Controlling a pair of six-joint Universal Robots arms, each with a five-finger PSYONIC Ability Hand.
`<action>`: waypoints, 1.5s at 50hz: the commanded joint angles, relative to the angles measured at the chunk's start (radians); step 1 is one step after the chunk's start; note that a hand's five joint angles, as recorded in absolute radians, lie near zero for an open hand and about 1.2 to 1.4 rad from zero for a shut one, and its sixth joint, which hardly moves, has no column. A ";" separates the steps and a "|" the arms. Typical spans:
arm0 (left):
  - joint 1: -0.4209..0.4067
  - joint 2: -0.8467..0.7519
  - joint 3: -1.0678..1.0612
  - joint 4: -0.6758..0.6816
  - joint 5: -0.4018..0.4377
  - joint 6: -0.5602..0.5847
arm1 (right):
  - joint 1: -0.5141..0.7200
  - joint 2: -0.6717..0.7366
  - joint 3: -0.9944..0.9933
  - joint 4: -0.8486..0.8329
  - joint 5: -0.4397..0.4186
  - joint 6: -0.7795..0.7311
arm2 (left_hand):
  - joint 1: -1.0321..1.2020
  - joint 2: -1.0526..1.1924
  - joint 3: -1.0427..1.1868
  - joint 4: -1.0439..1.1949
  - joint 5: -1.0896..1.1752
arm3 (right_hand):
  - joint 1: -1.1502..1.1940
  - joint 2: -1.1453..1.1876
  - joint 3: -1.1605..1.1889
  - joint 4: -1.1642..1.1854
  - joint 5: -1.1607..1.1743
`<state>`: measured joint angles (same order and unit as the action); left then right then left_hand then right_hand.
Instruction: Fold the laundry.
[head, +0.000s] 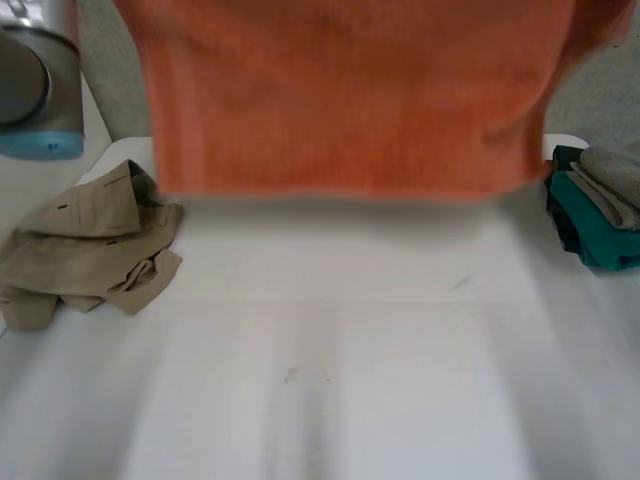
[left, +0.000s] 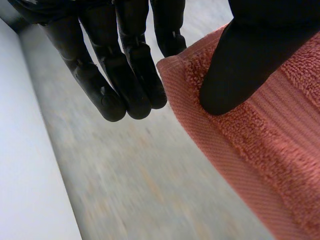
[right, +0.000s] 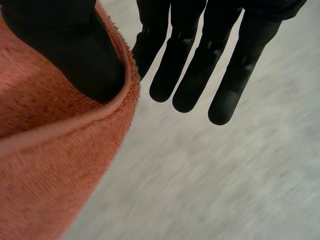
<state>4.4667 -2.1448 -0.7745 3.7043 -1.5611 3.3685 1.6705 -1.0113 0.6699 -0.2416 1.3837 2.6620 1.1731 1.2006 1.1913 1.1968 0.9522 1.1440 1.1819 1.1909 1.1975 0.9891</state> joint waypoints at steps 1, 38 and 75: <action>0.009 0.052 -0.069 -0.006 -0.001 -0.027 | -0.011 -0.033 0.080 -0.052 -0.020 0.084 | 0.223 0.196 0.205 0.199 0.270 | 0.252 0.214 0.205 0.199 0.233; 0.164 0.140 -0.913 0.031 0.177 -0.023 | -0.080 0.109 0.619 0.235 0.023 0.044 | 0.223 0.196 0.205 0.199 0.270 | -0.341 -0.379 -0.388 -0.395 -0.361; 0.339 0.606 -1.172 -0.888 0.361 0.483 | -0.434 -0.193 0.852 1.165 -0.123 -0.809 | 0.223 0.196 0.205 0.199 0.270 | 0.252 0.214 0.205 0.199 0.233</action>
<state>4.7540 -1.6105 -1.9253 3.0190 -1.2502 3.7104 1.2954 -1.1503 1.4780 0.8067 1.2349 2.0477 1.1731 1.2008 1.1914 1.1990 0.9522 1.1446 1.1829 1.1882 1.1955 1.0110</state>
